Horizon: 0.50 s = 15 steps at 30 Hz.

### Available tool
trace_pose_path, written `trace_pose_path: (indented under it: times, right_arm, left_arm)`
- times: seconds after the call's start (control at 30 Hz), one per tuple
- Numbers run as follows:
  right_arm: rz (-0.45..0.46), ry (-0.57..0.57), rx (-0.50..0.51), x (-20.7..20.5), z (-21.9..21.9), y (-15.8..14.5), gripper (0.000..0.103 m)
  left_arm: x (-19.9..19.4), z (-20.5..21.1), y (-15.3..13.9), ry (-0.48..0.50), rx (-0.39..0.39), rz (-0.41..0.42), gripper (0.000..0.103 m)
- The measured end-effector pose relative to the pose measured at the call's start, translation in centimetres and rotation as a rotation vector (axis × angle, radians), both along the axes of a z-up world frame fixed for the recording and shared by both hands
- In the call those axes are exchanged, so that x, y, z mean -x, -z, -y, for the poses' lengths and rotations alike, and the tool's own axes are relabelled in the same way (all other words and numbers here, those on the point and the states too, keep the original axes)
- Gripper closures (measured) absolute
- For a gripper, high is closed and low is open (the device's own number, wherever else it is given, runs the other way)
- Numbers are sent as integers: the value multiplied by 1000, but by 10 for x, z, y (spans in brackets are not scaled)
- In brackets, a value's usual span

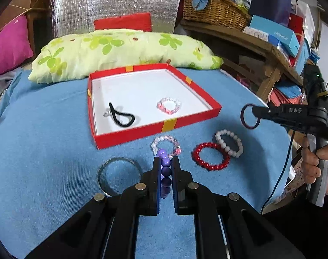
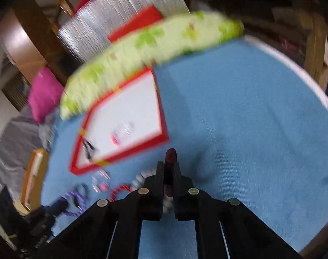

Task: Organize jewelry
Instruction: 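Carry the purple bracelet and maroon ring into the red box and release both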

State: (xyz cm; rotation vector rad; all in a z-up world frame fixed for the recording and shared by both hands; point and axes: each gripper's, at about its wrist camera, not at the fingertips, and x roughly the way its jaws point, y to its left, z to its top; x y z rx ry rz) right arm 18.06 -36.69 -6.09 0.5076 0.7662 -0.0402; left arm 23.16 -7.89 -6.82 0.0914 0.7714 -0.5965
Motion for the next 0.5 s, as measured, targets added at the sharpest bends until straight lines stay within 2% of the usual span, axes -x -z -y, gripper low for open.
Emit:
trace_pose_path:
  times: [0.07,0.3,0.4,0.5]
  right_arm:
    - [45,-5,-5,3,0,-7,96]
    - [101,-87,-75,-15,-15,-13,95]
    - [131,-105,-78,-34,-28,-21,95]
    - [122,-108,-140,-66,-29,-18,95]
  left_arm:
    - [-1,1,-2,0,8,10,94]
    - [-18,10,-20,-5,50,26,94]
    - [-39,15,-34,-35,58,53,94]
    - [-66,22,-45,-54,66,70,94]
